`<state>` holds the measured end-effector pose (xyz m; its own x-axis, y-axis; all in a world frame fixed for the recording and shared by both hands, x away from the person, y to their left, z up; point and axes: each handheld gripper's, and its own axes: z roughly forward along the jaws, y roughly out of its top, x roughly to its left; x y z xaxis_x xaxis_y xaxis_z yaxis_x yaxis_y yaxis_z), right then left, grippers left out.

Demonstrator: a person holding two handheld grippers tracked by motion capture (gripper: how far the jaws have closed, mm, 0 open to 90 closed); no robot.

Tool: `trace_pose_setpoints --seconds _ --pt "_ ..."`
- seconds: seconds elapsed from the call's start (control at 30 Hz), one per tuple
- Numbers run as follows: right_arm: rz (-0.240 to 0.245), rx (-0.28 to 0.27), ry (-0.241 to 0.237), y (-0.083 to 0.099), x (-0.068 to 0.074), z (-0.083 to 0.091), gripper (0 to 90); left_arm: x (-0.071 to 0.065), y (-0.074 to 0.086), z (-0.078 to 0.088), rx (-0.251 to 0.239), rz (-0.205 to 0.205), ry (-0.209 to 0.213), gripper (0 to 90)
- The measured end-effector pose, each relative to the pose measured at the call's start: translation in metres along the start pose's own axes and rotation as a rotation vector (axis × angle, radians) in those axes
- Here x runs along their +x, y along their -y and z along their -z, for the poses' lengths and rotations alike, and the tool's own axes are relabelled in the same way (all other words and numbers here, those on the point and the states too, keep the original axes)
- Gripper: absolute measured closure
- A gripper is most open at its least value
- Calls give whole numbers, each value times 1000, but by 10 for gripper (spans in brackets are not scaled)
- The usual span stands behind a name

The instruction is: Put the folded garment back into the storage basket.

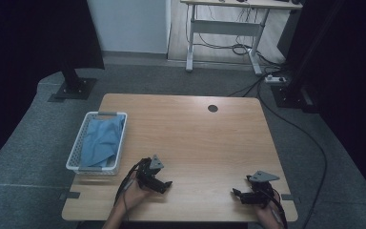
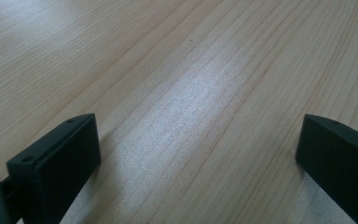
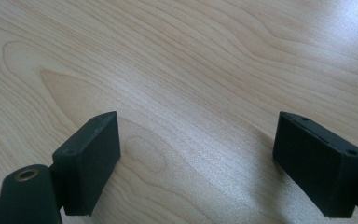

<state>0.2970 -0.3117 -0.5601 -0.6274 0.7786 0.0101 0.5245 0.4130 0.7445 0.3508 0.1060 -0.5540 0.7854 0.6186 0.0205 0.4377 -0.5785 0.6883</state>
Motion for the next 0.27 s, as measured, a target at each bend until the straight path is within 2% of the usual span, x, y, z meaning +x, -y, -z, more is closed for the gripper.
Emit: trace_pose_setpoints --seconds 0.13,0.23,0.27 --pt "0 -1 0 0 0 0 145 0 2 0 -9 2 -3 0" --pt "0 -1 0 0 0 0 145 -1 3 2 -6 -29 25 0" --pt "1 -1 0 0 0 0 145 -1 3 2 -6 -28 24 0"
